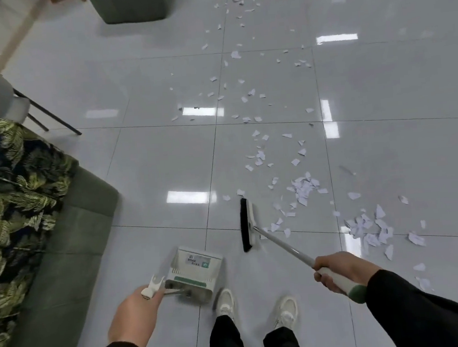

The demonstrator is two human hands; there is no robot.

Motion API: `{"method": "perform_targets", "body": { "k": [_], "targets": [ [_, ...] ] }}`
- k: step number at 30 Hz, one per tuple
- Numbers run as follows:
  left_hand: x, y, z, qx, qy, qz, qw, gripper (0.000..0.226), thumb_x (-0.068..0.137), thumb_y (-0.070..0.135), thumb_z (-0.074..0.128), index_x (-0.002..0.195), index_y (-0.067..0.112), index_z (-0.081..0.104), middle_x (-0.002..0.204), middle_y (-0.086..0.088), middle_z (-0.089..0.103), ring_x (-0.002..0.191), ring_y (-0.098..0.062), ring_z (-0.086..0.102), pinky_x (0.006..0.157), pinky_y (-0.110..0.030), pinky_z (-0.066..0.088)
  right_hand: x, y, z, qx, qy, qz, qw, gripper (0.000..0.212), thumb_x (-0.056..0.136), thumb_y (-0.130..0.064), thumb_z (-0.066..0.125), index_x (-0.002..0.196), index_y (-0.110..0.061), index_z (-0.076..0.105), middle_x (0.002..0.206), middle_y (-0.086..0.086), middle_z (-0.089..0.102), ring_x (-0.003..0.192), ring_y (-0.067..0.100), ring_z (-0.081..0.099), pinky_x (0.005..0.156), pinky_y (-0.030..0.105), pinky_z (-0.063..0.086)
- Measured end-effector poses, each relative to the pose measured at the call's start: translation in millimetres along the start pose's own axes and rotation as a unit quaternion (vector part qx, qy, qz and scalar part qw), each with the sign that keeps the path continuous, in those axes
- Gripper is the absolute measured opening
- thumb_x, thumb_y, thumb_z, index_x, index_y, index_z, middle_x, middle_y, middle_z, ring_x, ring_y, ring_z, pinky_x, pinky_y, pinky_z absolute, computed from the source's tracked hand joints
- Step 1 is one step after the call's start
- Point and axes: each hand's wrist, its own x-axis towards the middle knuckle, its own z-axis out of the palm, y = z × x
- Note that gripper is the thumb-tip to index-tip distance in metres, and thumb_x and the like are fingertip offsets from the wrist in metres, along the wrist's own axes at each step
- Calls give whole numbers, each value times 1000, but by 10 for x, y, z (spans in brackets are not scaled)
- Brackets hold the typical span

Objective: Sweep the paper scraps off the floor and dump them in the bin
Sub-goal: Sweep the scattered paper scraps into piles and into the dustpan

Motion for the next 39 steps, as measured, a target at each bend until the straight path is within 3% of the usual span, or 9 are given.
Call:
{"method": "perform_targets", "body": {
  "k": [4, 10, 15, 23, 31, 34, 39],
  "targets": [
    [-24, 539, 175, -48, 9, -2, 999, 47, 101, 52, 50, 68, 20, 56, 53, 2, 44, 52, -20, 39, 52, -30, 31, -112, -24, -671, 2, 69, -31, 997, 6, 92, 0, 60, 91, 4, 55, 67, 18, 59, 33, 18, 45, 35, 18, 43],
    [13, 1230, 362, -60, -2, 57, 997, 38, 101, 50, 52, 74, 25, 62, 59, 2, 53, 56, -20, 46, 52, -30, 35, -236, -119, -1305, 20, 126, -56, 990, 5, 92, 0, 60, 91, 0, 55, 62, 16, 58, 33, 18, 45, 36, 19, 42],
    [19, 1670, 363, -57, 1, 80, 995, 38, 99, 56, 53, 77, 27, 63, 64, 2, 60, 59, -19, 53, 52, -28, 38, -514, -268, -1438, 43, 116, -73, 990, 5, 93, -1, 59, 96, 2, 57, 63, 15, 57, 34, 16, 44, 34, 18, 41],
    [200, 1934, 142, -56, 15, 83, 995, 35, 100, 54, 52, 78, 28, 62, 67, 4, 62, 62, -16, 56, 52, -27, 39, -573, -1004, -463, 46, 29, -108, 993, 3, 93, -2, 56, 95, 1, 56, 68, 16, 57, 38, 15, 44, 35, 19, 39],
    [983, 1520, -418, -5, 3, 54, 999, 40, 99, 59, 50, 73, 30, 58, 65, 5, 61, 58, -13, 51, 52, -28, 38, -1, -1822, 1104, 58, -84, -36, 994, 11, 94, -6, 57, 98, 4, 55, 67, 12, 55, 36, 11, 44, 33, 17, 42],
    [1323, 1391, -601, 14, -3, 46, 999, 40, 98, 64, 47, 77, 32, 58, 68, 7, 62, 62, -11, 54, 53, -28, 39, 178, -1964, 1407, 26, -72, -20, 997, 9, 93, -3, 58, 97, 4, 55, 68, 14, 55, 36, 13, 42, 34, 18, 41],
    [1806, 1408, -865, 50, -30, 50, 997, 36, 98, 63, 48, 80, 33, 59, 71, 8, 64, 64, -10, 57, 53, -26, 39, 190, -2273, 1230, 31, -2, -6, 999, 5, 94, 0, 56, 96, 3, 53, 68, 16, 53, 33, 14, 41, 33, 17, 42]
  ]
}}
